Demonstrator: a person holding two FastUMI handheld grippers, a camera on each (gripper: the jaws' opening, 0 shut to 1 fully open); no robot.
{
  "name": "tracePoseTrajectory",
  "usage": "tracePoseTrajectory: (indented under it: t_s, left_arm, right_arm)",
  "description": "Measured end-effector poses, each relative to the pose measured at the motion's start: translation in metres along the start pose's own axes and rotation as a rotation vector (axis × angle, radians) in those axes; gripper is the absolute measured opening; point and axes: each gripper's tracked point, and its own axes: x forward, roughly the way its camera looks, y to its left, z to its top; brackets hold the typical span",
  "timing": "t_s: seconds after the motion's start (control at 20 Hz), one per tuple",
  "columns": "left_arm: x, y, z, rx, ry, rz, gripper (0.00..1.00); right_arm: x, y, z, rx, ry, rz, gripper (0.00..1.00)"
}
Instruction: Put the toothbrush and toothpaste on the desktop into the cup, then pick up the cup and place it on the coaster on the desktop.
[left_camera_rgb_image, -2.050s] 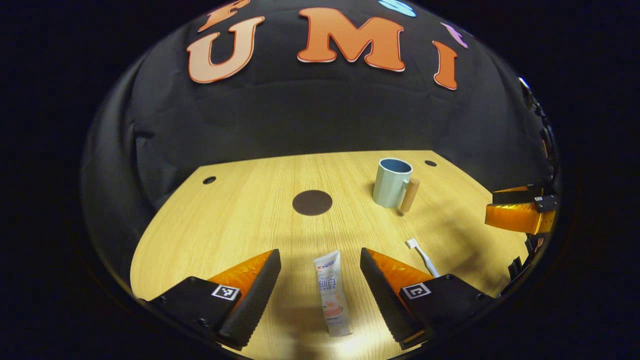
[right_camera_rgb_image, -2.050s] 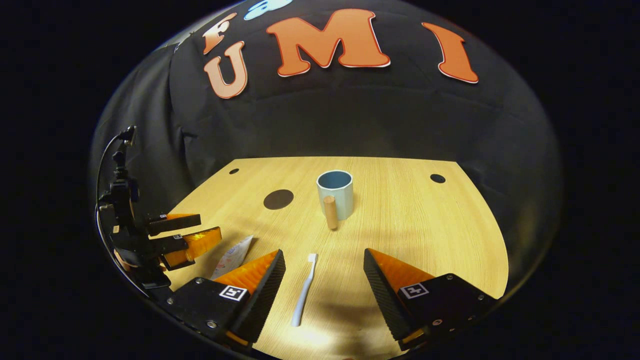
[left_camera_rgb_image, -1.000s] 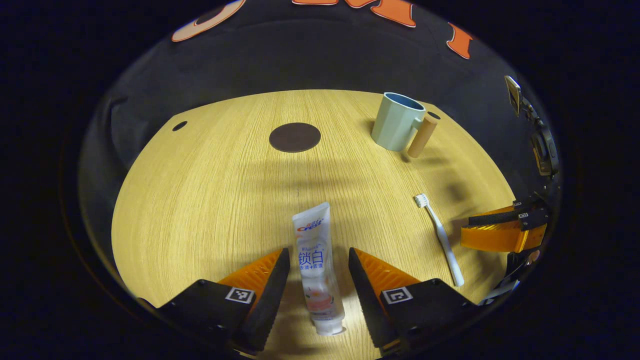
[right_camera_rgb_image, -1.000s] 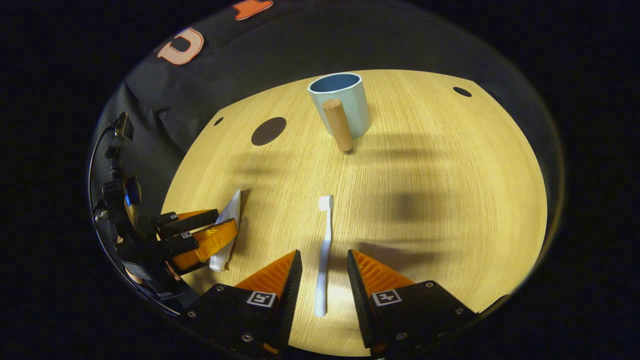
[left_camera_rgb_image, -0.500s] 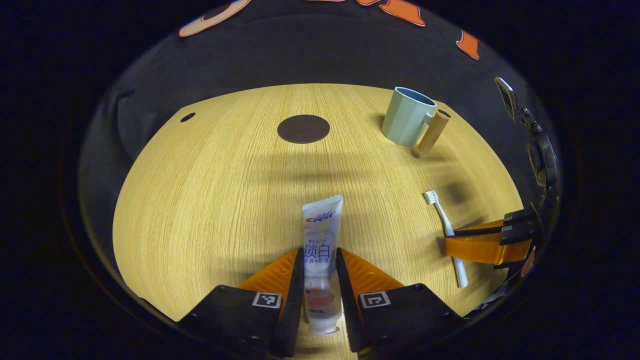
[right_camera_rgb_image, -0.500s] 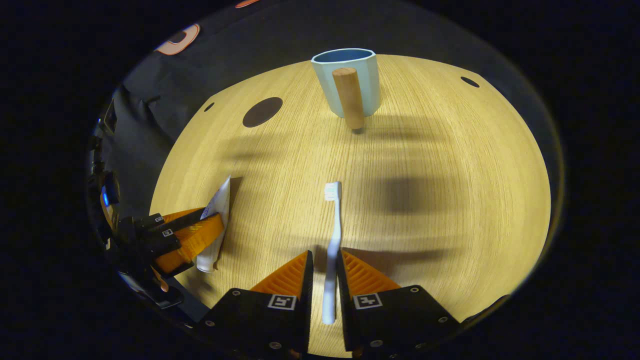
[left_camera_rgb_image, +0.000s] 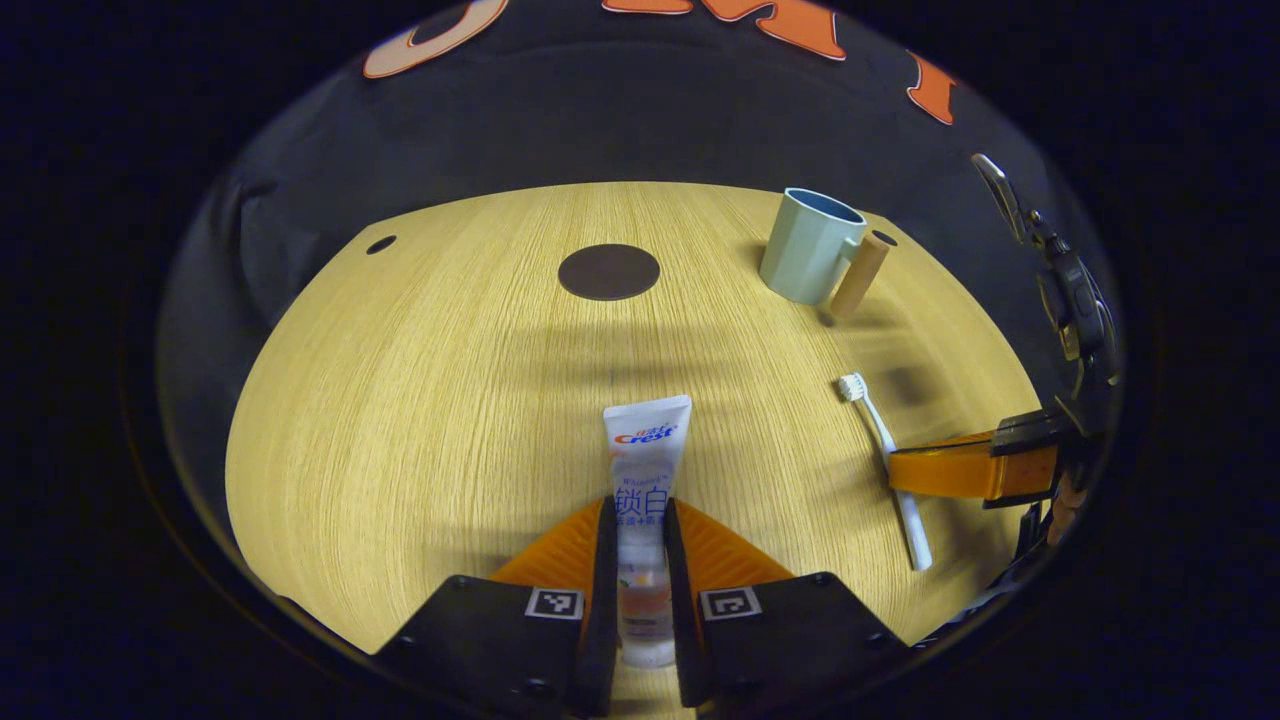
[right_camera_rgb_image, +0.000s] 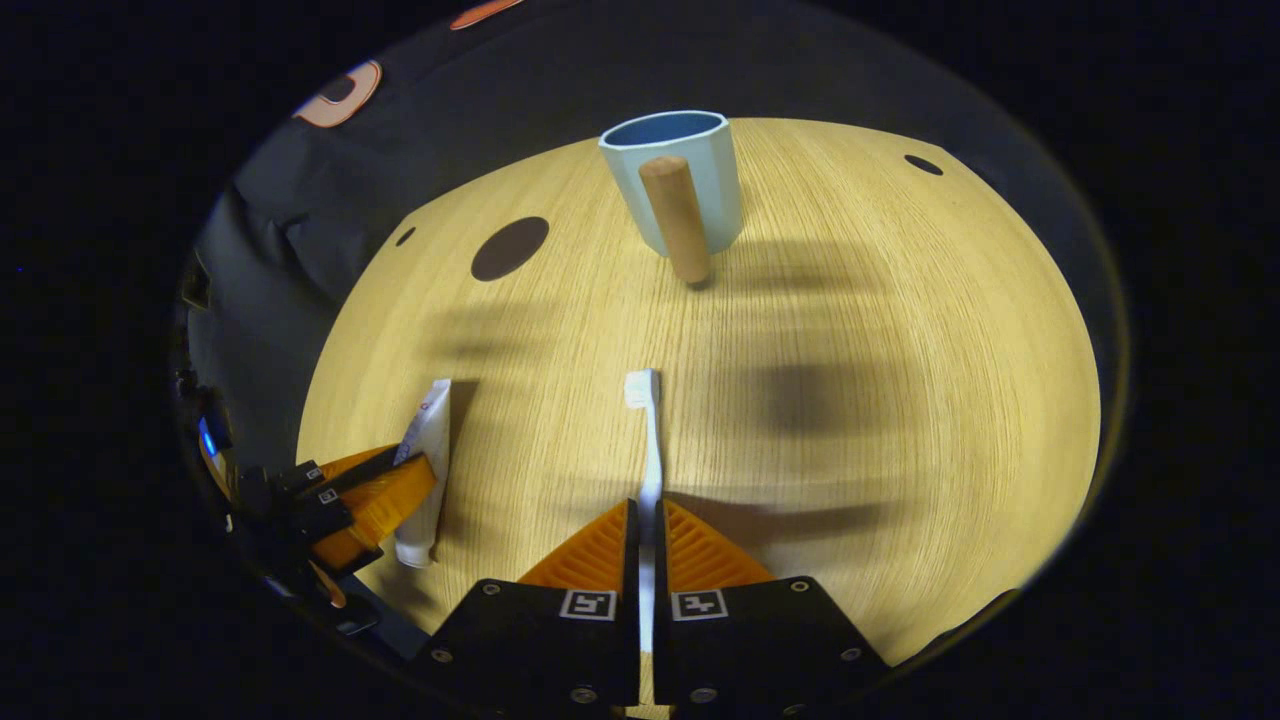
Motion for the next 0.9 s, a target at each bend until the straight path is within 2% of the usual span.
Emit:
tracePoseTrajectory:
  t_s: [0.5,0.9]
  left_arm:
    - [-0.024,0.011,0.011,0.029,-0.098,0.038,0.28]
    - [-0.042,0.013,0.021,0.007,-0.162,0.043,0.28]
  right_arm:
    - [-0.011,0.005,0.029,-0.005,-0.151,0.064,0.04]
    - [-0.022,0.011,0.061,-0.035,-0.315,0.115,0.04]
